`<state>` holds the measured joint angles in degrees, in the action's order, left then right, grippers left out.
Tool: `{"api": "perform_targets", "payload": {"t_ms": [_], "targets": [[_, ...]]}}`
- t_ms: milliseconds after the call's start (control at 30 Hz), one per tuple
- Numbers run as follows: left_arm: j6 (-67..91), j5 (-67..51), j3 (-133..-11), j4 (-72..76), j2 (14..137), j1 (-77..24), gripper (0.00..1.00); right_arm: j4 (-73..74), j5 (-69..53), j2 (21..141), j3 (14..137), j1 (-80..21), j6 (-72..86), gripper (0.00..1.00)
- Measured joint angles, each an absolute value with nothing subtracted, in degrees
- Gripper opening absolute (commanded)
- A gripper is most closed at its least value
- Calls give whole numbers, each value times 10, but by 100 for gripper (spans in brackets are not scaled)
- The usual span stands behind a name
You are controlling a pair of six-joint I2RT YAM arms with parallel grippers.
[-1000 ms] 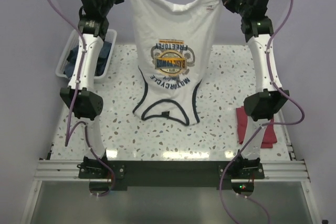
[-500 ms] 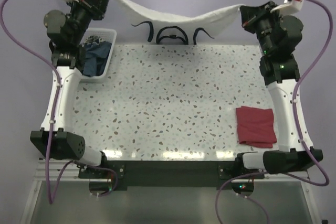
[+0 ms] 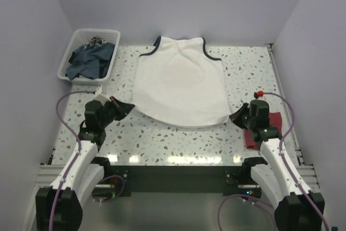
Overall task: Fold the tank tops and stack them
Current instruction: Flatten the tank top out
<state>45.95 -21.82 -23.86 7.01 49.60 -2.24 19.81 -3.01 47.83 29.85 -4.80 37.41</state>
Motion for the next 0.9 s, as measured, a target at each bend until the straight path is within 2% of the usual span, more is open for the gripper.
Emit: {"api": "perform_targets", "payload": {"t_ms": [33, 67, 100, 133, 167, 200, 233, 300, 433, 567, 700, 767, 900], "targets": [[462, -218, -204, 58, 462, -30, 0, 212, -33, 452, 276, -48, 378, 6], [466, -218, -175, 41, 433, -37, 11, 228, -40, 429, 257, -48, 382, 11], [469, -218, -152, 24, 411, -43, 17, 239, -46, 411, 240, -48, 387, 22], [472, -215, -135, 1, 391, -49, 23, 250, -55, 392, 225, -48, 393, 28], [475, -212, -122, -24, 370, -53, 35, 263, -60, 375, 213, -48, 397, 34], [476, -209, -112, -49, 348, -57, 39, 280, -66, 355, 202, -48, 403, 46], [482, -206, -106, -79, 323, -59, 45, 303, -70, 334, 196, -48, 410, 50], [486, -201, -105, -130, 270, -62, 49, 344, -72, 290, 195, -48, 418, 59], [487, -170, -149, -240, 171, -62, 51, 422, -57, 211, 231, -48, 426, 61], [481, -131, -232, -275, 184, -64, 50, 441, -53, 210, 297, -48, 424, 58], [464, -102, -284, -238, 293, -64, 45, 410, -55, 274, 319, -48, 415, 49], [456, -103, -294, -203, 379, -65, 38, 388, -55, 328, 315, -50, 411, 48], [447, -106, -307, -135, 541, -85, 37, 329, -46, 411, 287, -74, 414, 47]]}}
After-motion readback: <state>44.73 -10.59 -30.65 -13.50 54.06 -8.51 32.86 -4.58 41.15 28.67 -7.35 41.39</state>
